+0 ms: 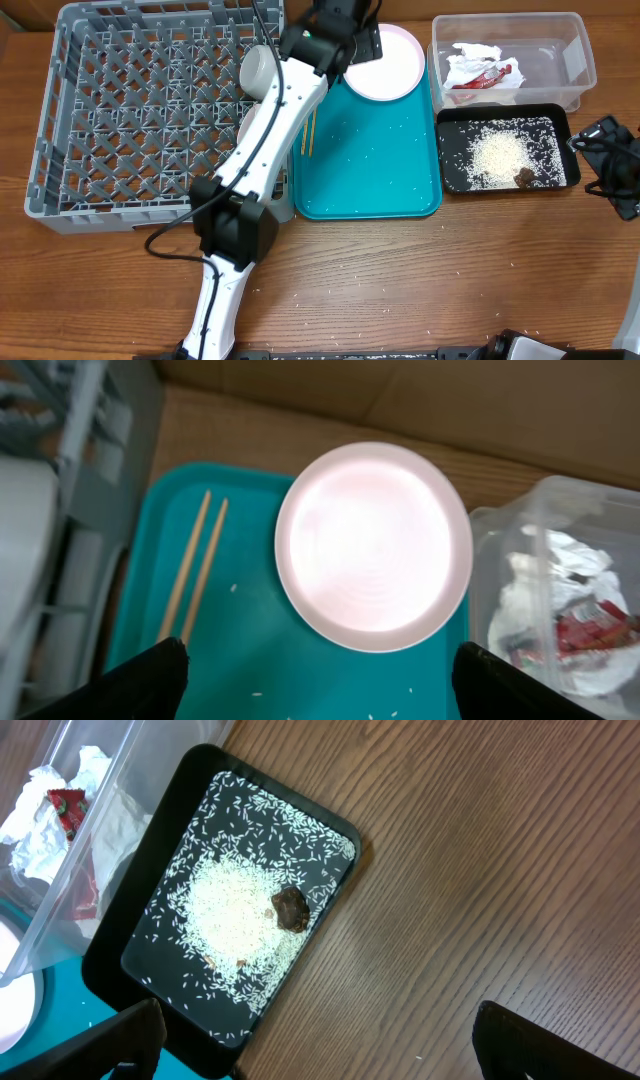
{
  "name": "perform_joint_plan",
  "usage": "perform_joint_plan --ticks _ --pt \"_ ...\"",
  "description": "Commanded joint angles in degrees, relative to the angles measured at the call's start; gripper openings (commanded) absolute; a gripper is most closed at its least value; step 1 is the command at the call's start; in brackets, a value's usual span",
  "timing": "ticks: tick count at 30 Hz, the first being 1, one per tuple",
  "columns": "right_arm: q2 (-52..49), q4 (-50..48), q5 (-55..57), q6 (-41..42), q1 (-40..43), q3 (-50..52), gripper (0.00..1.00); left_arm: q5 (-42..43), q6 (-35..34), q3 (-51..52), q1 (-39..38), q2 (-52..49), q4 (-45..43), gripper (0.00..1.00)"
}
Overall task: Sort waste into correct bins and load items into the dishwasher
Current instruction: 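Reach the left gripper to the white plate and grasp its rim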
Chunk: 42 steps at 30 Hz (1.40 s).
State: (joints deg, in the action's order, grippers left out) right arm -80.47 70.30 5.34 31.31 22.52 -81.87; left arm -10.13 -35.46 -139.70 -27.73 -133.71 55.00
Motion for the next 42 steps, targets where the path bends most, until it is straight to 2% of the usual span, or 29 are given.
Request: perform_joint_plan --ticks 1,6,12,16,28,36,42 --pt "0.0 -0.1 0.6 0.2 0.2 -0.8 1.0 0.7 -9.5 1.8 -0.3 -6.7 -1.4 0.81" --pt "0.0 -0.1 0.6 0.2 0.2 -0.8 1.0 0.7 -10.1 1.8 -1.1 -10.4 -3.0 0.75" --pt "0.0 -0.1 0.6 0.2 0.2 -0.8 1.0 -0.3 -13.9 1.9 -1.2 -13.4 -3.6 0.72" --pt "0.0 -0.1 0.6 0.2 0.2 -0.8 1.0 -0.3 -14.3 1.9 -1.3 -16.0 -4.5 0.65" --pt "0.0 -0.1 0.6 0.2 0.2 -0.8 1.0 -0.8 -14.3 1.9 -1.6 -19.3 -8.7 0.61" --pt "0.0 -0.1 0.6 0.2 0.2 -0.8 1.0 -0.3 -14.3 1.9 -1.6 -21.7 0.0 0.43" --pt "0.0 -0.1 0.6 0.2 0.2 -0.8 1.0 0.8 -11.0 1.9 -1.6 -21.7 10.3 0.37"
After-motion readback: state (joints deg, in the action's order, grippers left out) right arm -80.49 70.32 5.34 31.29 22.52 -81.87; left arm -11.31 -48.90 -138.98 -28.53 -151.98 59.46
